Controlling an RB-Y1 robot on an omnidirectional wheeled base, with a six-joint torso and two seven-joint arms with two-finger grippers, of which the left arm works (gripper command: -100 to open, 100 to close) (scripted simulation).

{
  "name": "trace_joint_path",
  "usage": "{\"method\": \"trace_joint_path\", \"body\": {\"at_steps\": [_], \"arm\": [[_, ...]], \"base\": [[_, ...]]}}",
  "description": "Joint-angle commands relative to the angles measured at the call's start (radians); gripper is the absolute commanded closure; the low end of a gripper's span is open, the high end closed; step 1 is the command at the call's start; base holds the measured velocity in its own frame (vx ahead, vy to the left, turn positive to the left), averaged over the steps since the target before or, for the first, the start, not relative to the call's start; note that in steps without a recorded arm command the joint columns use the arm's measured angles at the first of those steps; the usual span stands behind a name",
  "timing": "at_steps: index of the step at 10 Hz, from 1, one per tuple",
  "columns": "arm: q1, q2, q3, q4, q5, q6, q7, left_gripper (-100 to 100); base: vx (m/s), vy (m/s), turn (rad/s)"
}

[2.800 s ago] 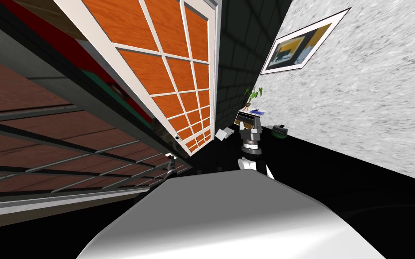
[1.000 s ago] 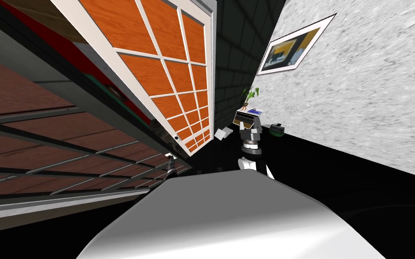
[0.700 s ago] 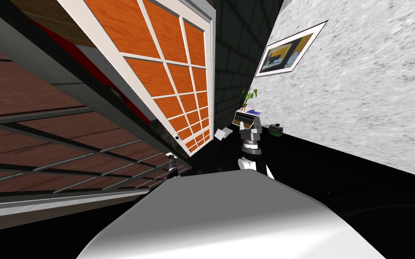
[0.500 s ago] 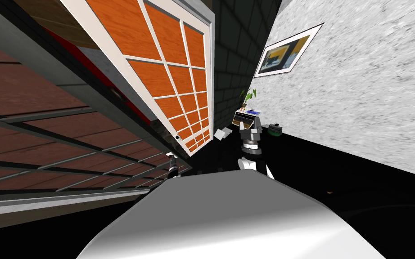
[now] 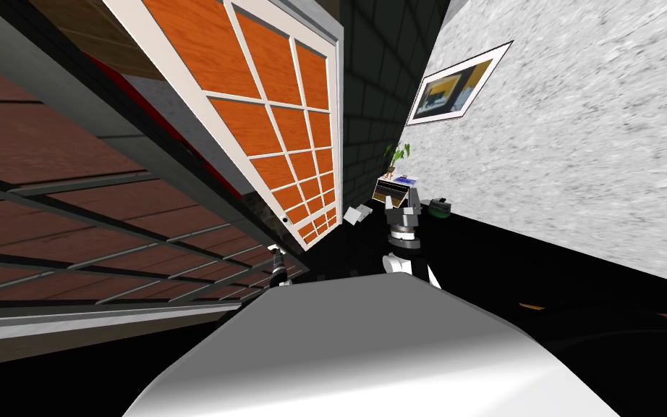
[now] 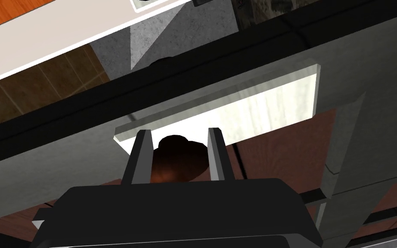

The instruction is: Pull the door open

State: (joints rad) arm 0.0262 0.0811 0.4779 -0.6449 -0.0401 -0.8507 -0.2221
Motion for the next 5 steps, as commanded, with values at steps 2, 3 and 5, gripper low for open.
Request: {"method": "trace_joint_path", "body": {"at_steps": [2, 3, 5], "arm": [[-0.007, 0.023, 0.001, 0.044, 0.021, -0.011, 0.038, 100], [-0.009, 0.026, -0.013, 0.043, 0.034, -0.012, 0.07, 100], [-0.012, 0.029, -0.027, 0.042, 0.046, -0.012, 0.11, 100]], "base": [[-0.013, -0.004, -0.013], [-0.05, 0.01, -0.014], [-0.04, 0.02, -0.028]]}}
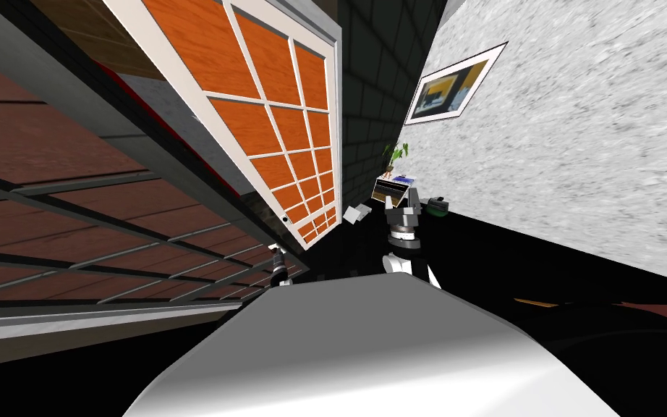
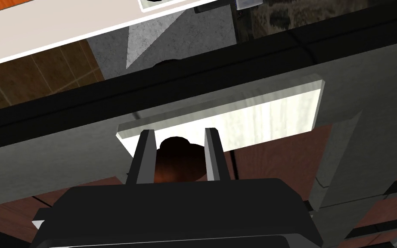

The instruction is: Pull the door open

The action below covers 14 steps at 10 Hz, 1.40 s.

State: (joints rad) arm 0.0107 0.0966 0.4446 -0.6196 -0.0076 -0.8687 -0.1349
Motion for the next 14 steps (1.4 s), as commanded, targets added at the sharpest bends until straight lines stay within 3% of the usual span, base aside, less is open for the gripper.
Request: {"method": "trace_joint_path", "body": {"at_steps": [1, 8, 13, 14], "arm": [[0.001, 0.017, -0.008, 0.017, 0.027, 0.006, 0.05, 100], [0.001, 0.017, -0.008, 0.017, 0.027, 0.006, 0.059, 100], [-0.01, 0.03, -0.075, 0.014, 0.086, 0.005, 0.202, 100], [-0.01, 0.03, -0.075, 0.014, 0.086, 0.005, 0.217, 100]], "base": [[-0.062, 0.009, -0.034], [-0.011, -0.001, 0.002], [-0.055, 0.011, -0.027], [-0.055, 0.018, -0.028]]}}
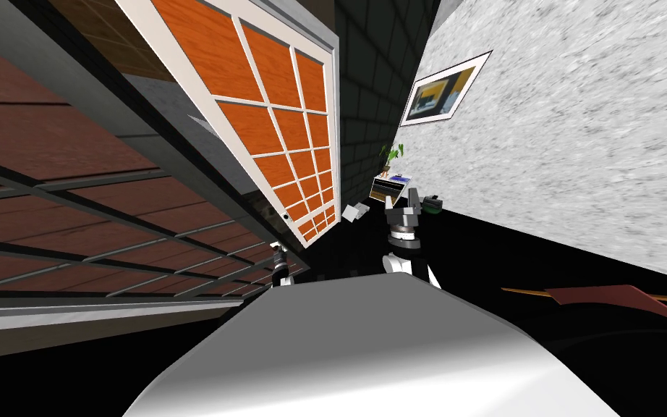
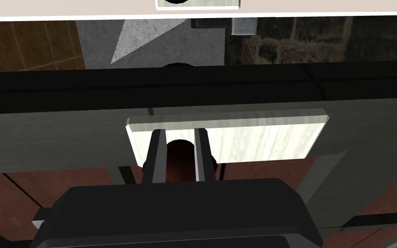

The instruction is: Pull the door open

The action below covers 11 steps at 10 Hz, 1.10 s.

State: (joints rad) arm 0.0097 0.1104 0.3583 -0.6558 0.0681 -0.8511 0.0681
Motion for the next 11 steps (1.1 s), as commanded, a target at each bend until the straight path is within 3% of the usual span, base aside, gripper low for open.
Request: {"method": "trace_joint_path", "body": {"at_steps": [1, 4, 6, 9, 10, 11], "arm": [[-0.009, 0.016, 0.011, 0.05, 0.011, -0.013, 0.014, 100], [-0.009, 0.016, 0.011, 0.05, 0.011, -0.013, 0.014, 100], [-0.016, 0.024, -0.025, 0.049, 0.043, -0.013, 0.085, 100], [-0.019, 0.027, -0.043, 0.048, 0.059, -0.013, 0.136, 100], [-0.041, 0.021, -0.054, 0.05, 0.065, -0.028, 0.155, -100], [-0.045, 0.02, -0.059, 0.05, 0.078, -0.028, 0.186, -100]], "base": [[-0.027, -0.001, -0.001], [0.001, -0.004, 0.007], [-0.05, 0.01, -0.033], [-0.059, 0.014, -0.021], [-0.076, -0.004, -0.079], [-0.117, 0.038, -0.083]]}}
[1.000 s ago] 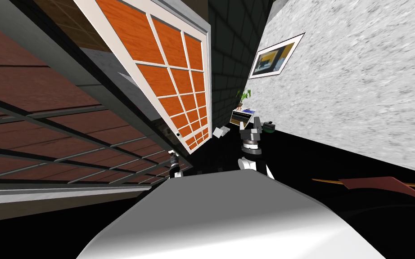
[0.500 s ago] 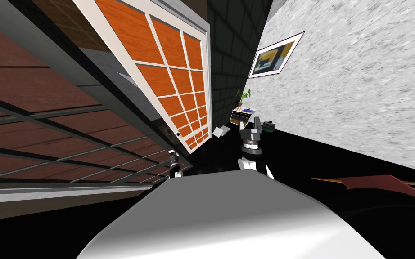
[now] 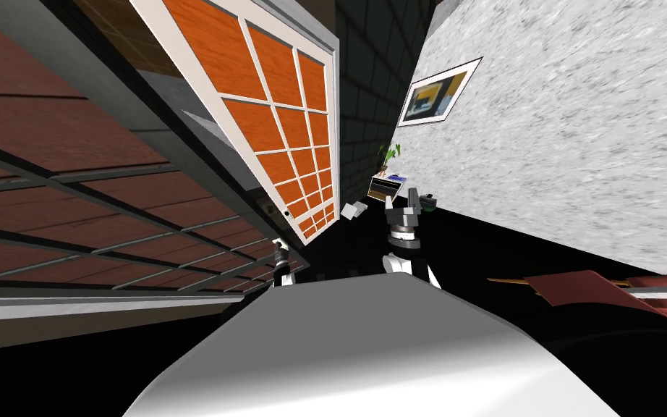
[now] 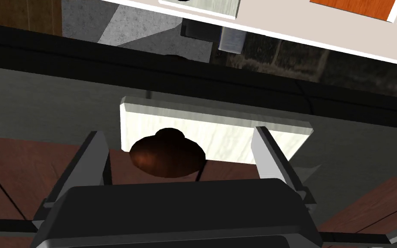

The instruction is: Pull the door open

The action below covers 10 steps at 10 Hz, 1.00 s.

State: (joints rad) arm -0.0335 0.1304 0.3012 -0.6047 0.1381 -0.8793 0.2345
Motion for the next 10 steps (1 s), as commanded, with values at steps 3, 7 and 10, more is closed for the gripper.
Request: {"method": "trace_joint_path", "body": {"at_steps": [3, 7, 10], "arm": [[-0.009, -0.002, -0.012, -0.001, 0.035, -0.001, 0.087, -100], [-0.021, -0.006, -0.029, 0.0, 0.08, -0.001, 0.201, -100], [-0.028, -0.009, -0.038, 0.001, 0.107, -0.001, 0.276, -100]], "base": [[-0.095, 0.027, -0.048], [-0.084, 0.028, -0.072], [-0.05, 0.015, -0.055]]}}
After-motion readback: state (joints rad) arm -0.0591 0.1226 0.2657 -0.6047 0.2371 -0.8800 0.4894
